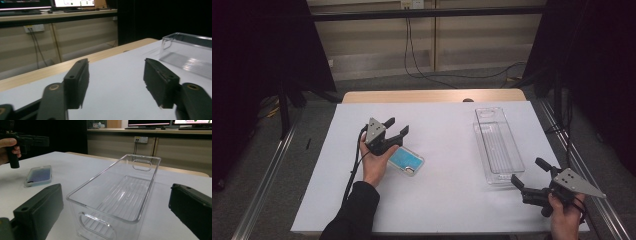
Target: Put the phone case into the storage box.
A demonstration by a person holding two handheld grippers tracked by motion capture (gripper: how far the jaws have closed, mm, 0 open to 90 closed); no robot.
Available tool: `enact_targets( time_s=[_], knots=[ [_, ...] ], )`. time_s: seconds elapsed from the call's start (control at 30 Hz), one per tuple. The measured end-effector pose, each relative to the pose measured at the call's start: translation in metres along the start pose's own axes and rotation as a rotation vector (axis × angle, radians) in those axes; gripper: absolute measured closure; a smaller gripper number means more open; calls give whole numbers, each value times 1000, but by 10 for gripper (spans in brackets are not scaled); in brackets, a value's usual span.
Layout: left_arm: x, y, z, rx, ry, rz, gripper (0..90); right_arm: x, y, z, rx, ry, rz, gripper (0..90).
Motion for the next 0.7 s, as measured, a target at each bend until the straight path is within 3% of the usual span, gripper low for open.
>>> enact_targets(
  time_s=[0.1,0.2,0.33,0.53,0.63,0.7],
  knots=[
    [0,1,-1,-18,5,14,469,0,0,0,-4,0,5,0],
    [0,3,0,-9,-7,29,508,0,0,0,-3,2,7,0],
    [0,5,1,-42,-11,55,659,0,0,0,-2,3,7,0],
    [1,8,9,-67,-63,101,878,-1,1,-1,-6,2,9,0],
    [0,7,8,-71,-78,96,900,-1,1,-1,-5,3,12,0],
    [-2,5,7,-94,-96,91,900,-1,1,-1,-4,4,11,0]
  ],
)
Point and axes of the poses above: each handheld gripper's, and its own axes: x roughly forward along the jaws, z roughly out of its underside, y roughly to its right, the point moved 5 cm from there along x, roughly forward along the jaws, and after that the axes turned 15 degrees about y, right-handed, at the moved point
